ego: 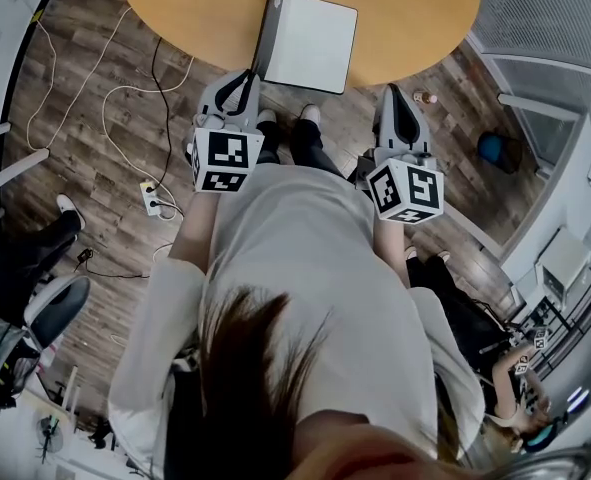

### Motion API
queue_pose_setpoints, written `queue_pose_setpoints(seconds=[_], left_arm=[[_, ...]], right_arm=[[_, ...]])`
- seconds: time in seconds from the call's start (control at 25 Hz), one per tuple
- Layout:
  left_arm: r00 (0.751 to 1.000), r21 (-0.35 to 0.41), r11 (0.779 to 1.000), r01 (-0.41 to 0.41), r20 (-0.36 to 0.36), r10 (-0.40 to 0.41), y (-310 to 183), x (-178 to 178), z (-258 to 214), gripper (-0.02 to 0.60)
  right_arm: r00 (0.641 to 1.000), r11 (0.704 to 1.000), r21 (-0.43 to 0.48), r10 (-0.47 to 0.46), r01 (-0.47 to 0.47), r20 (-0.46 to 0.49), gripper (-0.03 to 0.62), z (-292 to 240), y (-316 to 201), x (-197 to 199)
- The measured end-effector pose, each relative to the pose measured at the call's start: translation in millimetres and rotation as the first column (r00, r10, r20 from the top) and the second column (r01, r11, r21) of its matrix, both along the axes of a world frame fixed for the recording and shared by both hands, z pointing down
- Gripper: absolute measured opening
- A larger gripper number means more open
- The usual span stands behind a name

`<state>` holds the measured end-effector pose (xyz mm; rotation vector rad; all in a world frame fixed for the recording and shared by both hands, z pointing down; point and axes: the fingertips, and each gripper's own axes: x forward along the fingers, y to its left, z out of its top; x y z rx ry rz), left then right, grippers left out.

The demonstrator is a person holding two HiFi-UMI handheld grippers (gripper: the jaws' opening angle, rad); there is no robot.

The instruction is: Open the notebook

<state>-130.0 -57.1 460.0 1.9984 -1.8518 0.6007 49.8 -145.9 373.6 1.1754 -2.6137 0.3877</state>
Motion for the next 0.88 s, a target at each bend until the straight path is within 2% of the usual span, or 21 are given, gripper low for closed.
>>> queue_pose_setpoints(seconds=[0.36, 0.88], left_arm=[[0.999, 0.0, 1.0, 0.02, -0.025, -0.02, 3, -18, 6, 0.035], [0.993, -0.039, 0.996, 0.084, -0.084, -0.087, 16, -49, 28, 0.037]], right_arm=[[1.0, 1.0, 0.004, 0.024, -0.024, -0.01, 0.002, 0, 3, -7], [0.999, 1.0, -0.002, 0.015, -0.015, -0.036, 0.002, 6, 5, -28]])
